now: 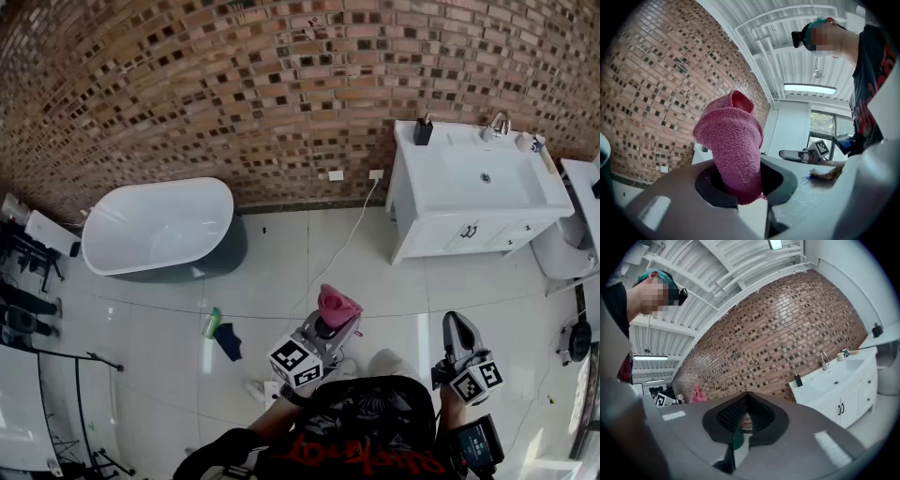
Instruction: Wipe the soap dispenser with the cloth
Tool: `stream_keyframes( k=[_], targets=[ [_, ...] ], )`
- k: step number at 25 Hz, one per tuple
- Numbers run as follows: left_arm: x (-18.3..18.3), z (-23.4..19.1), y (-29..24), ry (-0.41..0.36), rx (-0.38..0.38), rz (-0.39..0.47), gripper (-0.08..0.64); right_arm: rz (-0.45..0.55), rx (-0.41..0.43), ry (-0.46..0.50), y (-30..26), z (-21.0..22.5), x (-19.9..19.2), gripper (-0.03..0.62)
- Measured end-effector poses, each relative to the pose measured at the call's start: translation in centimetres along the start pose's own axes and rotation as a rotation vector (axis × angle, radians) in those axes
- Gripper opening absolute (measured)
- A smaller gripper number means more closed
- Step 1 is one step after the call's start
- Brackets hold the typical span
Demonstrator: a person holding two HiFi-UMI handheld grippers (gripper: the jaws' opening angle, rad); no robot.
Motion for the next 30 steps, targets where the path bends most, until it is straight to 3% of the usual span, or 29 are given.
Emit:
stream_keyframes(
  k=[3,6,13,20,25,30],
  targets=[
    [0.1,-1.0,-1.8,-0.019,0.000,0.015,0.095,-0.059,-0.032,0.035,0.3,3.1,-0.7,0.000],
    [0.6,-2.0,-4.0,-0.055,0.008,-0.003,0.095,-0.058,-0.028,0.021,-0.7,5.4,-0.4,0.000],
    [3.1,-6.8,-12.9,-0.076,0.055,-0.007,0.095,-0.036,-0.008,0.091,-5.7,13.5,3.7,0.000],
    [8.0,-9.4,-21.4,-0.063,0.122,0.021,0.095,-0.053,0.052,0.088,-11.5,21.8,9.0,0.000],
    [9.2,-10.5,-25.8,-0.066,0.151,0.020,0.095,-0.098,0.054,0.077,-14.6,27.6,9.6,0.043],
    [8.4,-14.4,-26.6,-0.051,0.193,-0.050,0.095,-0.162,0.063,0.083,-19.6,31.3,8.5,0.105]
  ],
)
Point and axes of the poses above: the fingertips, and each gripper's own axes: y backward along the fingers, z to its right, x out of its top, the point moved 9 cm from there along y, backward along the fingers, and after that the axes turned 11 degrees about x, right-handed, at the moved point
